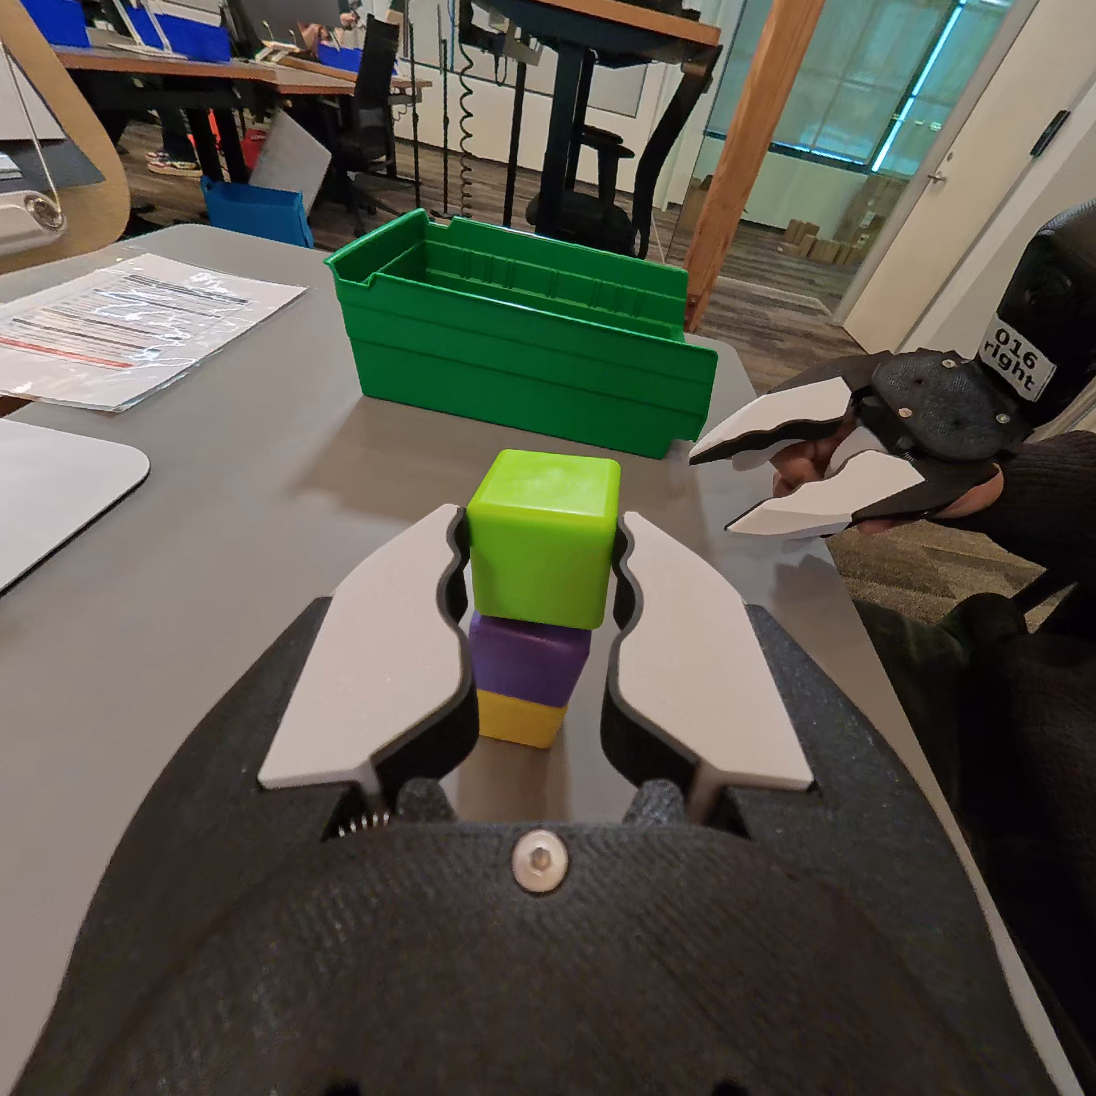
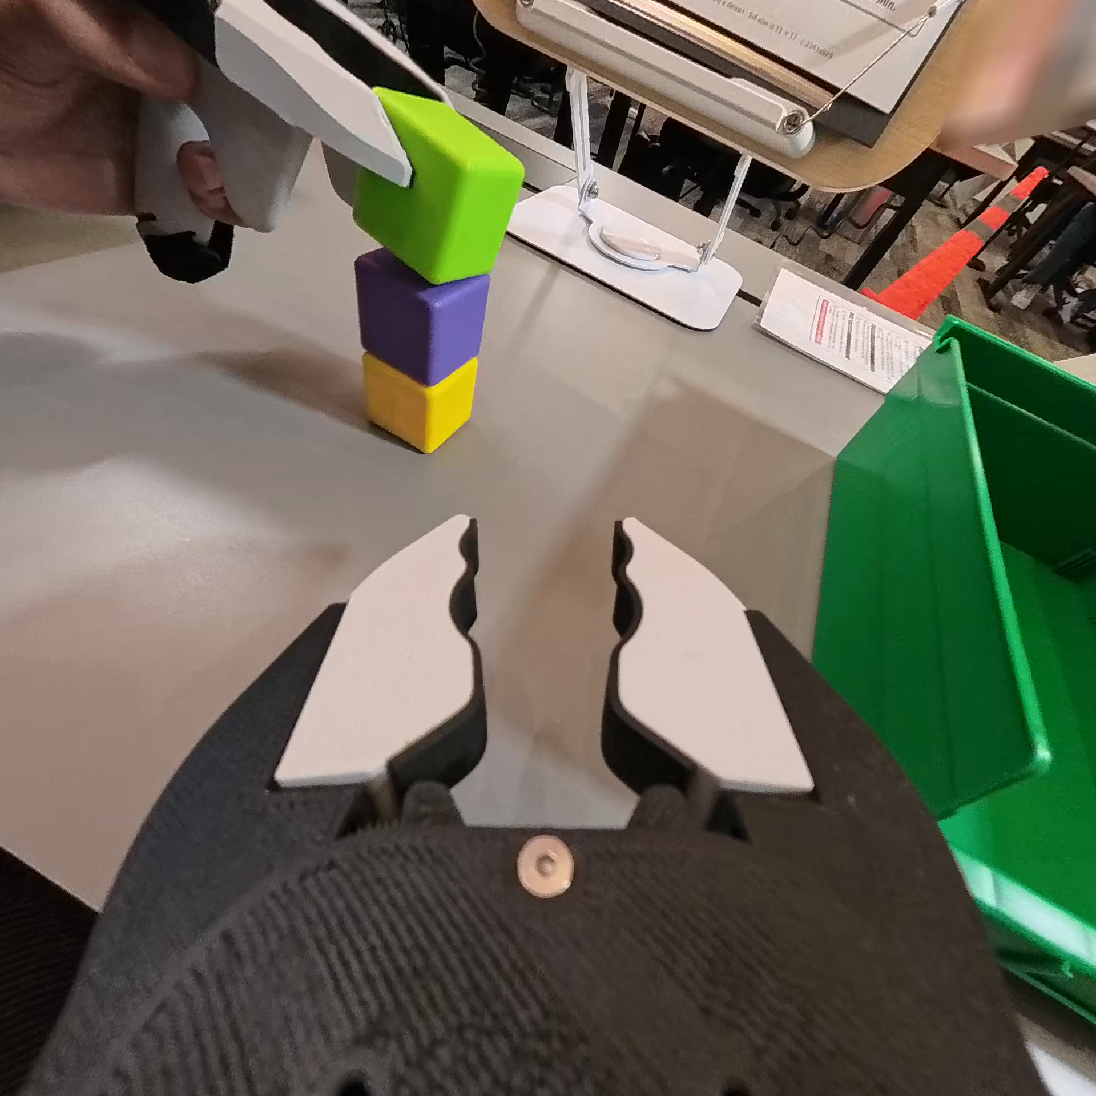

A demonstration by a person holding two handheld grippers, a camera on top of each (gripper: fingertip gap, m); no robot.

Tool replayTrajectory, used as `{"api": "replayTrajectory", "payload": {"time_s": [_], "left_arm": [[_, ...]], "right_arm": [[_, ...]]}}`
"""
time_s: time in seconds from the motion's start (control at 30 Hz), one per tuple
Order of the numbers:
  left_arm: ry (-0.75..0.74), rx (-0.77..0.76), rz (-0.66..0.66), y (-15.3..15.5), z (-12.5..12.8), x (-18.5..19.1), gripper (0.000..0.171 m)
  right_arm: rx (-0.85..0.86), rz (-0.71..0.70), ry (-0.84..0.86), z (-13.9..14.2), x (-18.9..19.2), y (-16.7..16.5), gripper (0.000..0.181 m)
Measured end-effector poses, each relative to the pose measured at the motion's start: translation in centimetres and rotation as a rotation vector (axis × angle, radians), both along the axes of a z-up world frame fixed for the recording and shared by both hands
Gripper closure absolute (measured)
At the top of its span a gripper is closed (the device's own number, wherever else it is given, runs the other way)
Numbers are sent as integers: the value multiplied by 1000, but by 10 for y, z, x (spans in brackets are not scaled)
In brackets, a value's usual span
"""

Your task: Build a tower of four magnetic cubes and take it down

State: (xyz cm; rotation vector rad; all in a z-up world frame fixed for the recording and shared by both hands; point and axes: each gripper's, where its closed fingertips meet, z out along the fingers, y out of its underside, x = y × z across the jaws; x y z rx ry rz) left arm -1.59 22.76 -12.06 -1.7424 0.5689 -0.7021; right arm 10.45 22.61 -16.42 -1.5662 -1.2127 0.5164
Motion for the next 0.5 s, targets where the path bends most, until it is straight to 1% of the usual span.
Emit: {"api": "replayTrajectory", "payload": {"time_s": [0.5], "left_arm": [[-15, -8, -21, -4, -4, -3, 125]], "right_arm": [[-1, 1, -1, 0, 0, 0, 137]]}}
